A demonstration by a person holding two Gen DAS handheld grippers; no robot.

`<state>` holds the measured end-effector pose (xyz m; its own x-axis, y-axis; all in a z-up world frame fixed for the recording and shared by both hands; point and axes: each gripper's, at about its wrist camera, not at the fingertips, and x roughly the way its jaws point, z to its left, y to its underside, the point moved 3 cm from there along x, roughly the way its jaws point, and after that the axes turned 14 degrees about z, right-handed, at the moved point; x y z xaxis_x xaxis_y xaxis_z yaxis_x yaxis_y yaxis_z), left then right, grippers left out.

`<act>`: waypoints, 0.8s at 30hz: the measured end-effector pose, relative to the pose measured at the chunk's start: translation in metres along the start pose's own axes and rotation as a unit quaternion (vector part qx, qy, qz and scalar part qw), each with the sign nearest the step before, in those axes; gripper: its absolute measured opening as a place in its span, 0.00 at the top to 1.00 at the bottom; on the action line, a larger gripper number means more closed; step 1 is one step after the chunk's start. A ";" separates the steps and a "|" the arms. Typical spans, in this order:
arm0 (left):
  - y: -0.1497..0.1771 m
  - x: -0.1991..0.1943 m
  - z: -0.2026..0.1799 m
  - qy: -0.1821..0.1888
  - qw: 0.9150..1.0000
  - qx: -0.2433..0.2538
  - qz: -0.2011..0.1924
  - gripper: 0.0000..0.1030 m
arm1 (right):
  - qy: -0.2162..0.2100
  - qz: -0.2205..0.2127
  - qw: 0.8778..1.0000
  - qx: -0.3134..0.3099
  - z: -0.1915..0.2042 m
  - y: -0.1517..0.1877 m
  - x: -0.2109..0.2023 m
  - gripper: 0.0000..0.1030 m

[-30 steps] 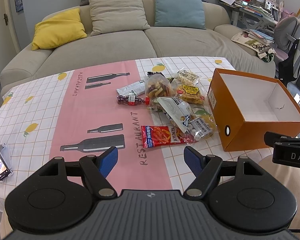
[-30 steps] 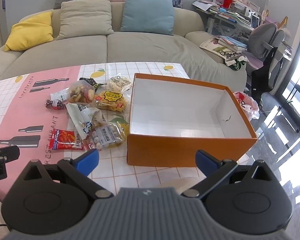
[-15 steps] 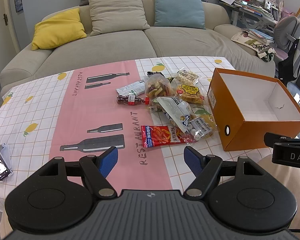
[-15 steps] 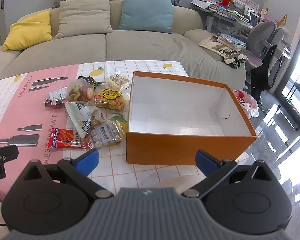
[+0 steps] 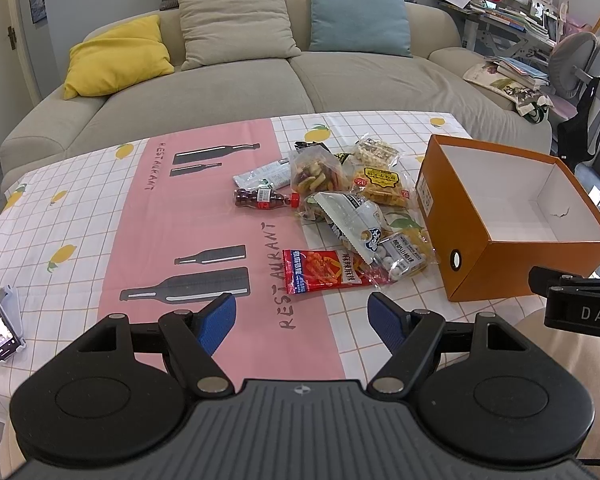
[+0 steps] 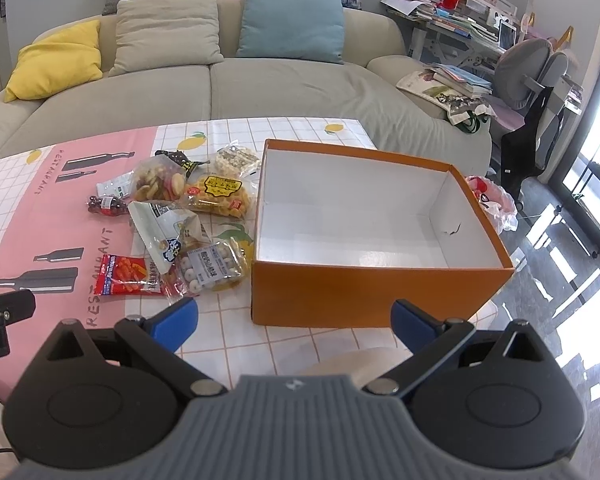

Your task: Organize snacks

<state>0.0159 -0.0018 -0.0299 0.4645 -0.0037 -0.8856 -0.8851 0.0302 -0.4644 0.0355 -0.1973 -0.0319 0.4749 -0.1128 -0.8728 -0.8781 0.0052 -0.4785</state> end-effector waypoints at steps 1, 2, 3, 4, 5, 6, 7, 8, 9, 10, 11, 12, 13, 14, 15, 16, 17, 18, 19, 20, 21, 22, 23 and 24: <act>0.000 0.000 0.000 0.000 1.000 0.000 0.000 0.15 | 0.000 0.000 1.000 0.000 0.000 0.000 0.000 0.03; 0.000 0.001 0.000 -0.001 1.000 0.001 -0.001 0.15 | 0.001 0.001 1.000 0.000 0.001 0.000 0.001 0.03; 0.001 0.002 0.000 -0.001 1.000 0.001 -0.002 0.15 | 0.001 0.001 1.000 0.000 0.001 0.000 0.001 0.03; 0.000 0.003 0.001 -0.001 1.000 0.003 -0.004 0.15 | 0.000 0.001 1.000 0.000 0.002 0.001 0.002 0.03; -0.001 0.004 0.002 0.001 1.000 0.003 -0.006 0.17 | -0.003 0.001 1.000 0.001 0.002 0.001 0.003 0.03; -0.001 0.004 0.003 0.004 1.000 0.002 -0.008 0.19 | -0.008 -0.004 1.000 0.001 0.003 0.001 0.004 0.03; -0.002 0.004 0.004 0.007 1.000 0.002 -0.011 0.22 | -0.014 -0.009 1.000 0.002 0.003 0.001 0.004 0.03; -0.003 0.005 0.006 0.010 1.000 0.002 -0.013 0.24 | -0.021 -0.018 1.000 0.000 0.005 0.001 0.004 0.03; -0.005 0.005 0.008 0.014 1.000 0.002 -0.017 0.26 | -0.027 -0.030 0.999 -0.002 0.007 0.002 0.004 0.03; -0.006 0.006 0.010 0.016 1.000 0.000 -0.019 0.29 | -0.035 -0.046 0.998 -0.006 0.010 0.002 0.003 0.03; -0.008 0.008 0.013 0.018 1.000 -0.003 -0.020 0.30 | -0.043 -0.059 0.997 -0.012 0.014 0.002 0.002 0.04; -0.010 0.010 0.015 0.023 1.000 -0.003 -0.019 0.31 | -0.051 -0.070 0.996 -0.020 0.018 0.002 0.001 0.09; -0.012 0.012 0.016 0.028 0.999 0.000 -0.019 0.33 | -0.057 -0.079 0.995 -0.031 0.023 0.000 0.002 0.15; -0.014 0.014 0.017 0.031 0.999 -0.001 -0.018 0.35 | -0.060 -0.084 0.994 -0.042 0.028 -0.001 0.003 0.19; -0.016 0.017 0.019 0.033 0.999 -0.003 -0.017 0.36 | -0.063 -0.085 0.993 -0.052 0.033 -0.003 0.005 0.20; -0.017 0.019 0.020 0.036 0.999 -0.005 -0.016 0.39 | -0.065 -0.085 0.992 -0.060 0.038 -0.005 0.008 0.23; -0.019 0.021 0.021 0.037 0.999 -0.006 -0.016 0.43 | -0.068 -0.083 0.992 -0.068 0.043 -0.008 0.013 0.29; -0.021 0.024 0.023 0.039 0.999 -0.006 -0.015 0.44 | -0.072 -0.081 0.991 -0.073 0.048 -0.010 0.016 0.32; -0.024 0.026 0.024 0.039 0.999 -0.008 -0.014 0.45 | -0.078 -0.078 0.991 -0.079 0.052 -0.012 0.021 0.34; -0.025 0.029 0.026 0.040 0.999 -0.010 -0.015 0.45 | -0.084 -0.074 0.990 -0.085 0.057 -0.014 0.025 0.37; -0.028 0.032 0.028 0.043 0.999 -0.012 -0.014 0.45 | -0.089 -0.071 0.989 -0.091 0.061 -0.017 0.030 0.37; -0.029 0.035 0.030 0.049 0.999 -0.015 -0.012 0.45 | -0.094 -0.067 0.988 -0.099 0.067 -0.020 0.035 0.38; -0.032 0.039 0.032 0.056 0.998 -0.018 -0.007 0.45 | -0.096 -0.065 0.988 -0.105 0.072 -0.022 0.040 0.38; -0.033 0.044 0.034 0.061 0.998 -0.022 -0.002 0.45 | -0.096 -0.064 0.987 -0.112 0.077 -0.025 0.045 0.38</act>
<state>0.0666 0.0310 -0.0526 0.4638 -0.1262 -0.8769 -0.8847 -0.0139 -0.4659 0.0833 -0.1259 -0.0672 0.5657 0.0926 -0.8194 -0.7911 -0.2192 -0.5710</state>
